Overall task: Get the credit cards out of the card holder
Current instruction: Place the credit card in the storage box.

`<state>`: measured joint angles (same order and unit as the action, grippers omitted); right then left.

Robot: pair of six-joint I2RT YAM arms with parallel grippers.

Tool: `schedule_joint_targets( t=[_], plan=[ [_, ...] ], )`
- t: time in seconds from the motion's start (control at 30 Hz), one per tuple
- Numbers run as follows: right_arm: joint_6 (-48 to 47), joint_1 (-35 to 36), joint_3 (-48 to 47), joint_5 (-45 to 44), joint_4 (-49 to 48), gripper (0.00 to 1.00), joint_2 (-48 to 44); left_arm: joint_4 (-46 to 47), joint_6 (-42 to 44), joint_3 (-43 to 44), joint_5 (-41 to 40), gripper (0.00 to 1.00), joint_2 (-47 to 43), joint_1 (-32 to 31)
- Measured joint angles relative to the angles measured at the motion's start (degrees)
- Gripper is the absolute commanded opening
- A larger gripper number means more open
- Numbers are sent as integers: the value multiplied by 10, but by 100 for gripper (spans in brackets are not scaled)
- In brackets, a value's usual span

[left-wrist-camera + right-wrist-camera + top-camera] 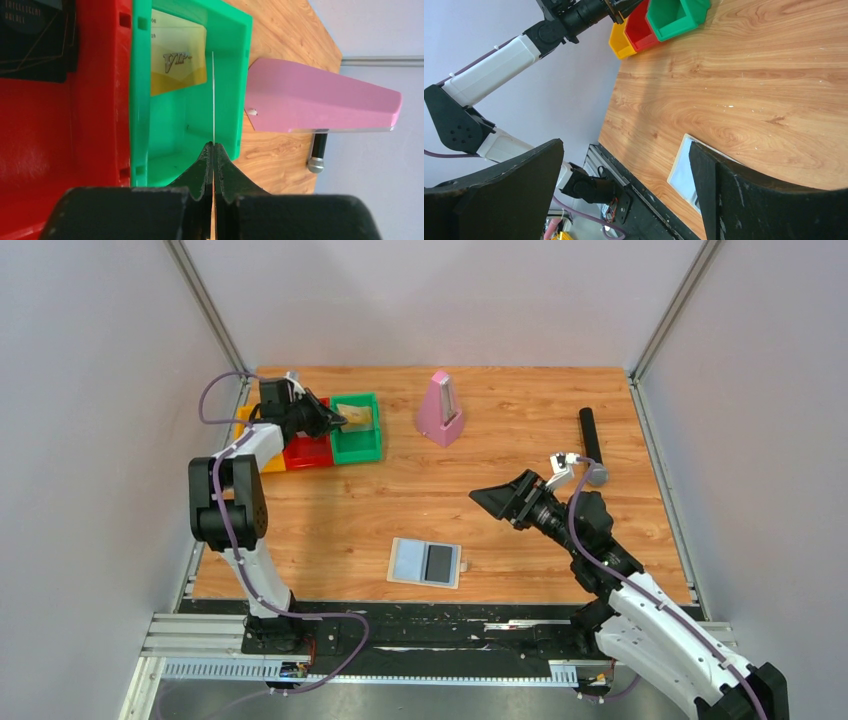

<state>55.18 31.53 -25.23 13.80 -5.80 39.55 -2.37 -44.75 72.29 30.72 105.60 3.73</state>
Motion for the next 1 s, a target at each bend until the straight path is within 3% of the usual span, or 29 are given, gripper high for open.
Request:
schedule_joint_targets(
  t=[0.5,1.0],
  plan=[
    [-9,-9,0,-9,0,100,10,-7,17,55,0,5,69,0],
    [-11,-15,0,-9,9,100,10,-38,38,97,-2,30,100,1]
  ],
)
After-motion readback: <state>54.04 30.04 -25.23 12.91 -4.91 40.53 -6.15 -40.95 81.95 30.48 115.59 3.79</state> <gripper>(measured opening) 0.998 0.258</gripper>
